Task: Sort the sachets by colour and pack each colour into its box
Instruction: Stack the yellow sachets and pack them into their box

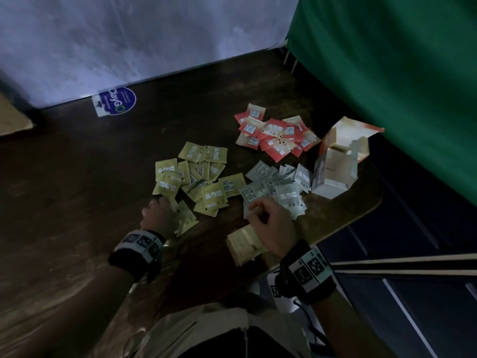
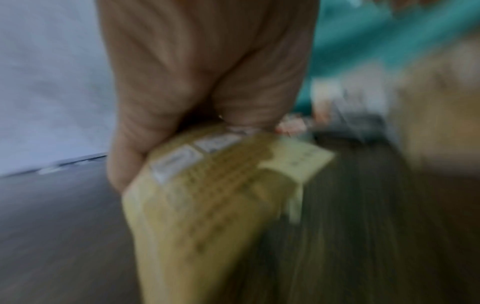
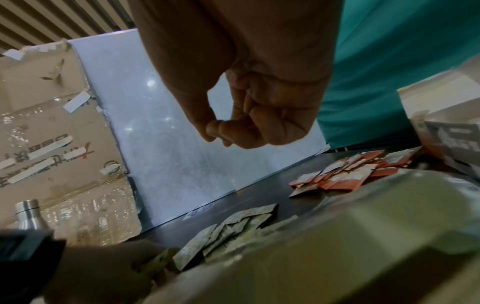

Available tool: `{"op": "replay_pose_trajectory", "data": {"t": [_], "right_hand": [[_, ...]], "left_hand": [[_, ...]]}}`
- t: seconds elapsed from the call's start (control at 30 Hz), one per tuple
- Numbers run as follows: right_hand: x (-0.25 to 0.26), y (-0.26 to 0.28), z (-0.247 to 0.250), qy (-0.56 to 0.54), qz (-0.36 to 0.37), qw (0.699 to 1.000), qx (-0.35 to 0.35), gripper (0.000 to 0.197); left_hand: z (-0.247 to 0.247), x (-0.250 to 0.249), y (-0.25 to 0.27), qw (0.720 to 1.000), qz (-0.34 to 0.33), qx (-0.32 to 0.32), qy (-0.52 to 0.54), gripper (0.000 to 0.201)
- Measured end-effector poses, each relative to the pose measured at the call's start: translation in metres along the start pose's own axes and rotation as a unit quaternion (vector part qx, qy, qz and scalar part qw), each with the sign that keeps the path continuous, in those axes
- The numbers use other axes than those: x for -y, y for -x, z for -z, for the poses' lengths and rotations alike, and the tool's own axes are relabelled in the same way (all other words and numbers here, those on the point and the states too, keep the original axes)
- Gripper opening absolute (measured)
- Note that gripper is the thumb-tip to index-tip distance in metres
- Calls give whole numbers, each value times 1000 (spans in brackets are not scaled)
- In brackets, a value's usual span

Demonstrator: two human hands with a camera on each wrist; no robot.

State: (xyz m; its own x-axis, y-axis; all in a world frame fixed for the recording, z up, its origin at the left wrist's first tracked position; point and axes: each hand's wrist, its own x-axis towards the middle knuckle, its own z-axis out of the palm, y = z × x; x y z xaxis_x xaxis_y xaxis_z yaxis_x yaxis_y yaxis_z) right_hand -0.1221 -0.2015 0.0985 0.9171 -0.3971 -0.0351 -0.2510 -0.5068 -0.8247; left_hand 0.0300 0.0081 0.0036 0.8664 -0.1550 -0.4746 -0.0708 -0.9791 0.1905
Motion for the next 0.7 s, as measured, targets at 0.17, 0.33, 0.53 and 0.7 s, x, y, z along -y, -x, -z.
{"op": "replay_pose_trajectory", "data": {"t": [0.17, 0.33, 0.53, 0.7], "right_hand": [[21, -21, -9, 22, 19, 996, 80, 22], [47, -42, -30, -2, -71, 988, 135, 58], [49, -47, -26, -249, -200, 937, 144, 24], [40, -49, 4, -209, -155, 961, 96, 5]], "left_hand": [[47, -25, 16, 972, -99, 45, 209, 29], [85, -70, 47, 737, -164, 121, 644, 56], [90, -103, 60, 658, -161, 53, 734, 23], [103, -102, 54, 584, -89, 0, 807, 19]]}}
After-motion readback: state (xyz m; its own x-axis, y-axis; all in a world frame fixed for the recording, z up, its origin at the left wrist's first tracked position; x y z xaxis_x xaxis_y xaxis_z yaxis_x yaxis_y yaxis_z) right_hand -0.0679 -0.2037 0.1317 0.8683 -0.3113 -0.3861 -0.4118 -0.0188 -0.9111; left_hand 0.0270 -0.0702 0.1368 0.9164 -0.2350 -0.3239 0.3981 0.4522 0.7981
